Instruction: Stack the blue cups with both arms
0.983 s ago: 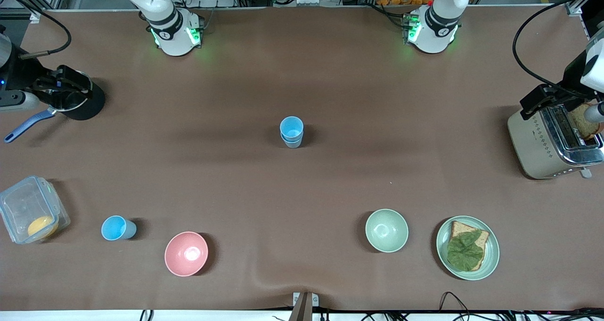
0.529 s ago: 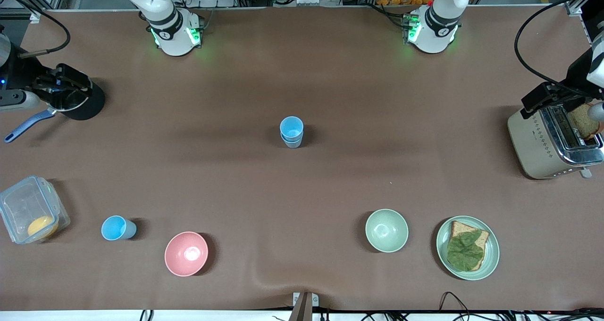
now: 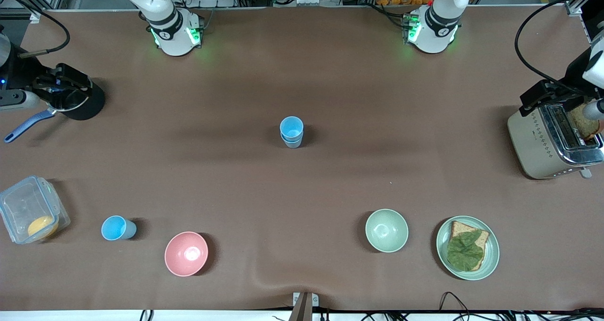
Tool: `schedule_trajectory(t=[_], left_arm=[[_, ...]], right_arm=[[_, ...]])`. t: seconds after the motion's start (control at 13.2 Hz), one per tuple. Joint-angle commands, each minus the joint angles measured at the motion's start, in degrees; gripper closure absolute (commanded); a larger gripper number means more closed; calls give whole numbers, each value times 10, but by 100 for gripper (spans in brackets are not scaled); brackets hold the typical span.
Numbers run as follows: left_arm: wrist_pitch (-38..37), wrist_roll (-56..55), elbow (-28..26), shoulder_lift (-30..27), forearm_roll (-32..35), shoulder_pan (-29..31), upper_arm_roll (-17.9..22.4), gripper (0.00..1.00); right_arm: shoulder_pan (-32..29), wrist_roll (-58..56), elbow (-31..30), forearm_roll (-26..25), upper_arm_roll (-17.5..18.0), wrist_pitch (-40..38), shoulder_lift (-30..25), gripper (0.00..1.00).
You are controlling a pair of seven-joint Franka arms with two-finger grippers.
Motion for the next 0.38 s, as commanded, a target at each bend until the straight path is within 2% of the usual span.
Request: schedule_trajectory(t=[0.0, 0.3], left_arm=[[-43, 19, 29, -4, -15, 4, -1, 0], [-82, 20, 41, -5, -17, 3, -5, 0]], right_arm=[[-8, -8, 3, 4, 4, -5, 1, 0], [-9, -8, 4, 3, 4, -3, 2, 0]])
